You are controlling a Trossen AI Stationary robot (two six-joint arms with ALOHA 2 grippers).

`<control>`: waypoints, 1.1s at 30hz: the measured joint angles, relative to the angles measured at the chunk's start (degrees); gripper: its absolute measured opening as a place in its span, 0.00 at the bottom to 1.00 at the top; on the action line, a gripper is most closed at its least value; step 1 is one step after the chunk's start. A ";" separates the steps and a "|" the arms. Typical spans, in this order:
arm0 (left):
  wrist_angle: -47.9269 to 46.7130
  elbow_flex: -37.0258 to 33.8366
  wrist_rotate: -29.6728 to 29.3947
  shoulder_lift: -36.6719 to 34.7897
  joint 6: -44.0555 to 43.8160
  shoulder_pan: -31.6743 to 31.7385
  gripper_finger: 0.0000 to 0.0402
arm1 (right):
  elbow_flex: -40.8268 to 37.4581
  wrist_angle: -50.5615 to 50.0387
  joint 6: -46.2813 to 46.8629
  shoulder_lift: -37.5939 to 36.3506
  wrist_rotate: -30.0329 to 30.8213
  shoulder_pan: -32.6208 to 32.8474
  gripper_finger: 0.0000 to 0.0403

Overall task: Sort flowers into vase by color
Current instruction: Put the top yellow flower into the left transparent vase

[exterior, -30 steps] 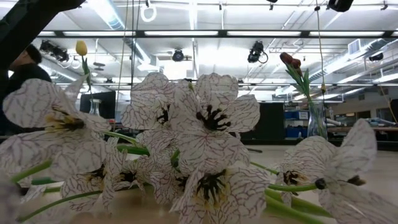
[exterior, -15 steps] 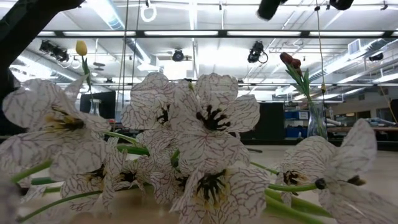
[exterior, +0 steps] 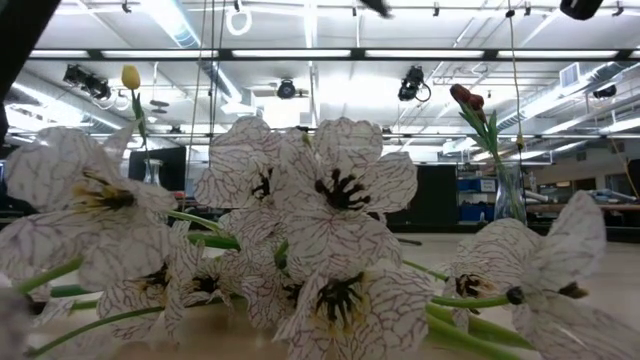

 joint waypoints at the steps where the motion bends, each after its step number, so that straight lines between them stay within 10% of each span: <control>1: -3.85 0.00 -3.71 -0.46 -3.19 -0.74 0.67 | 0.25 -0.51 -0.19 -0.12 0.33 0.00 0.07; 9: -19.31 0.00 -30.97 -5.55 -23.65 -9.46 0.66 | 1.91 -2.78 -2.23 -0.05 0.30 0.00 0.07; 20: -22.80 -6.98 -43.84 -13.27 -31.82 -14.30 0.61 | 1.89 -1.77 -0.73 1.38 -1.14 0.00 0.07; 26: -0.92 -11.43 -31.76 -13.80 -15.21 -12.62 0.50 | 1.87 -0.99 0.40 2.82 -0.93 0.00 0.07; 33: 67.69 -20.65 17.71 -12.93 31.13 -5.27 0.46 | 1.87 4.42 2.13 5.85 -0.55 0.00 0.07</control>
